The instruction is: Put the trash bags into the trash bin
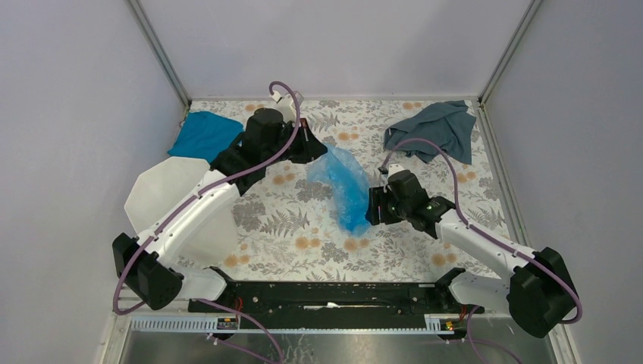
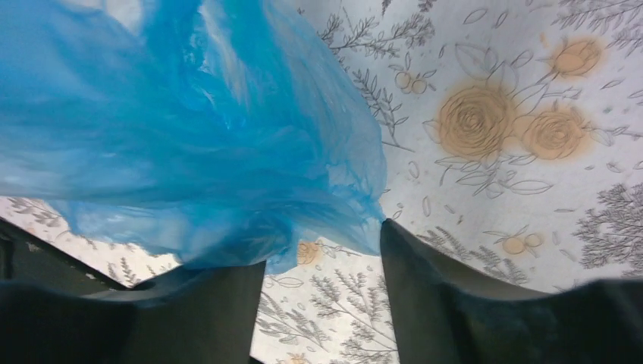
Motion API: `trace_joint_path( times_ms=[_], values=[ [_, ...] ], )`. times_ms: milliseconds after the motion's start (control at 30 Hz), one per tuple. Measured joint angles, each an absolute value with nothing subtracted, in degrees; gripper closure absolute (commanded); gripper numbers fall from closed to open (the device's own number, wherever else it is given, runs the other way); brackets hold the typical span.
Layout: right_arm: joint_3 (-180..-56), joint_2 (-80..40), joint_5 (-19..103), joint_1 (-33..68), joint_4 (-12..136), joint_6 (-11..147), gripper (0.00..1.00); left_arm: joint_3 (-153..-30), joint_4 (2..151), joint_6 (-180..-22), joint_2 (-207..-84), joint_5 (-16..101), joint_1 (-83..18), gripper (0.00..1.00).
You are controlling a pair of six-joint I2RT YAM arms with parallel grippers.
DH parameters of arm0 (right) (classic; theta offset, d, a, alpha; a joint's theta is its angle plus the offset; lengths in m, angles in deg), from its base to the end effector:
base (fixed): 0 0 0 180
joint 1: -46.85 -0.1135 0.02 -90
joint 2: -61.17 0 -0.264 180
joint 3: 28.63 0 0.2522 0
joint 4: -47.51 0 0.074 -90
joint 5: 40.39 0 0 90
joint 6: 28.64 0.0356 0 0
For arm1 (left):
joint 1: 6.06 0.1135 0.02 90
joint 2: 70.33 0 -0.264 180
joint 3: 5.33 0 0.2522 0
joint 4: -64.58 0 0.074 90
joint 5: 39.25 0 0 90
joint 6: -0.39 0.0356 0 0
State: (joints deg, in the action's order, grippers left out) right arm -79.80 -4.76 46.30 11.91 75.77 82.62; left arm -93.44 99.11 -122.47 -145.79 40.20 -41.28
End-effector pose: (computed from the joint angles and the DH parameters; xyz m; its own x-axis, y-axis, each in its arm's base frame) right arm 0.1925 0.1370 0.2156 -0.7411 -0.0762 -0.6671 -0.3623 0.8818 0.3018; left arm 0.2421 -0.1789 0.3837 -0.6387 -0.2021 -0.7425 0.4277 0.7089 -0.5608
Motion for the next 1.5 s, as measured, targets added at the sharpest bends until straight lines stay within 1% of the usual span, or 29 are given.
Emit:
trace_joint_path(
  times_ms=[100,133,233,367,533,567,633,667,767,833,867,967,1067,1100,1133,1167,1200,1233,1267,1300,1333,1400,1433,1467,1500],
  values=[
    [-81.39,-4.54,46.97,11.91,76.95,81.94,0.06,-93.5,99.51,-122.39,-145.79,38.26,-41.28,1.0],
    [-82.14,-4.47,46.82,11.91,77.67,81.83,0.02,-93.5,99.57,-122.36,-145.79,37.84,-41.28,1.0],
    [-84.8,-3.03,44.28,11.91,80.29,80.91,0.0,-93.5,99.94,-122.1,-145.77,37.19,-41.28,1.0],
    [-88.48,1.78,41.42,11.91,83.01,79.14,0.0,-93.64,100.95,-121.66,-145.77,36.27,-41.28,1.0],
    [-94.12,1.41,38.08,11.71,79.97,79.08,0.05,-94.88,102.52,-121.82,-145.79,34.8,-41.28,1.0],
    [-94.68,0.6,37.18,11.14,78.11,79.8,0.1,-95.27,102.72,-122.06,-145.81,34.54,-41.28,1.0],
    [-95.08,-1.04,36.9,8.83,74.96,80.83,0.28,-96.45,103.18,-122.45,-145.83,33.97,-41.28,1.0],
    [-95.1,-1.76,37.05,7.43,74.0,81.05,0.32,-97.11,103.37,-122.65,-145.83,33.69,-41.28,1.0],
    [-95.12,-3.67,39.98,3.69,71.2,81.46,0.33,-97.96,103.51,-123.15,-145.83,33.23,-41.28,1.0],
    [-94.97,-4.32,42.8,2.95,68.97,80.87,0.27,-98.01,103.75,-123.65,-145.92,32.92,-41.28,1.0],
    [-94.42,-4.39,44.63,2.86,66.7,80.43,0.25,-98.01,103.97,-123.81,-146.03,32.81,-41.28,1.0],
    [-92.19,-4.78,48.61,2.86,60.01,79.12,0.25,-98.01,104.49,-124.22,-146.58,32.25,-41.28,1.0],
    [-90.75,-7.88,52.07,2.86,53.52,78.25,0.36,-98.01,104.8,-124.46,-146.88,31.7,-41.28,1.0],
    [-90.57,-9.41,52.55,2.86,51.51,78.16,0.44,-98.01,104.84,-124.53,-146.88,31.61,-41.28,1.0],
    [-90.4,-11.01,52.94,2.86,49.67,78.14,0.55,-98.01,104.84,-124.57,-146.88,31.5,-41.28,1.0],
    [-90.25,-12.26,53.12,2.84,48.06,78.18,0.67,-98.01,104.86,-124.57,-146.88,31.44,-41.28,1.0],
    [-89.96,-13.37,53.29,2.84,46.46,78.68,0.83,-98.05,104.97,-124.55,-146.88,31.42,-41.28,1.0],
    [-89.72,-14.14,53.53,2.82,45.37,79.34,0.97,-98.16,105.28,-124.4,-146.93,31.46,-41.28,0.93],
    [-89.59,-14.62,53.71,2.82,44.86,80.04,1.0,-98.33,105.8,-124.11,-146.97,31.52,-41.28,0.74],
    [-89.53,-14.77,53.92,2.82,44.62,80.52,1.0,-98.73,106.7,-123.72,-147.06,31.87,-41.28,0.63],
    [-89.55,-14.81,54.25,2.82,44.67,81.44,1.0,-99.17,107.51,-122.84,-147.19,32.27,-41.28,0.38],
    [-89.96,-14.81,54.58,2.93,45.65,83.19,1.0,-100.21,109.63,-121.62,-147.3,34.37,-41.28,0.17],
    [-90.44,-14.79,54.6,3.06,46.85,84.28,1.0,-100.59,110.52,-121.29,-147.23,35.66,-41.28,0.08],
    [-91.03,-14.79,54.58,3.21,48.27,85.33,1.0,-100.63,111.09,-121.01,-147.01,36.66,-41.28,0.02],
    [-91.84,-14.77,54.38,3.52,50.0,86.62,1.0,-100.56,112.14,-120.77,-146.55,37.64,-41.28,0.01]
  ],
)
